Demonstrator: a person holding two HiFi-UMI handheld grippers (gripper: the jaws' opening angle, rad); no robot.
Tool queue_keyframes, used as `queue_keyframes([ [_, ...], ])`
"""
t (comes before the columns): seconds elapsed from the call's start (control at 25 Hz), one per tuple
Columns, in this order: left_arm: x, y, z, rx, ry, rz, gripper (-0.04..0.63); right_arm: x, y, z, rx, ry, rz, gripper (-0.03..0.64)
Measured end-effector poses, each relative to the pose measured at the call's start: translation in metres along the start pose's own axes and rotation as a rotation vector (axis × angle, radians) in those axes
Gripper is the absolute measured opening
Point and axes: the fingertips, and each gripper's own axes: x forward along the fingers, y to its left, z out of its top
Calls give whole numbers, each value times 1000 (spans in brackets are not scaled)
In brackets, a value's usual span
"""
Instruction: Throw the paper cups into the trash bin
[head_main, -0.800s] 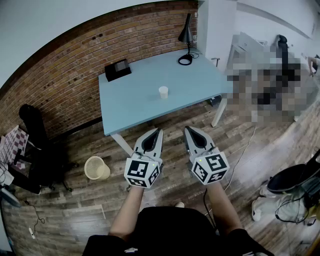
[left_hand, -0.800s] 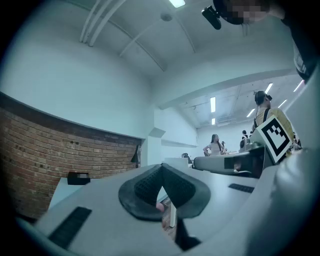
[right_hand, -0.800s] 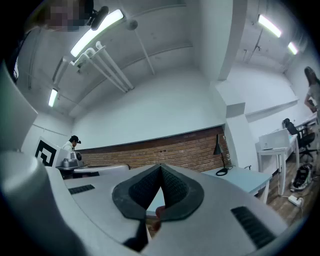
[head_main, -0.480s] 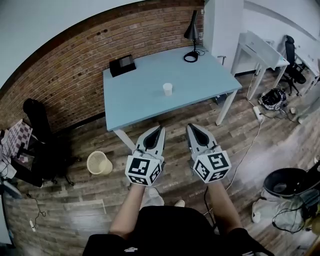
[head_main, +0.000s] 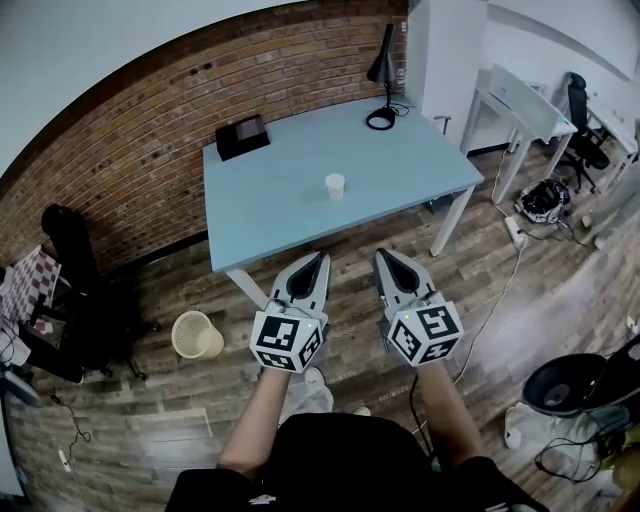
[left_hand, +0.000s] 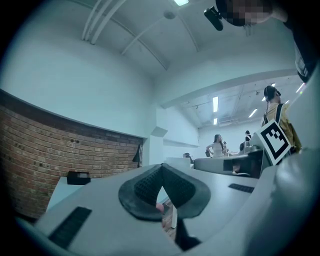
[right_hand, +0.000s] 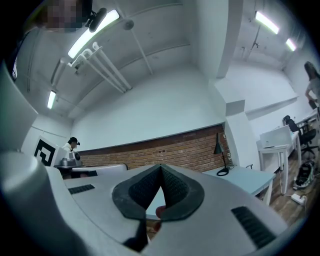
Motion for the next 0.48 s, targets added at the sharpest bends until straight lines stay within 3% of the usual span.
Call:
queue_keyframes([
  [0.48, 44, 62, 0, -15, -8, -31, 2, 68, -14, -1, 2, -1, -36, -5],
])
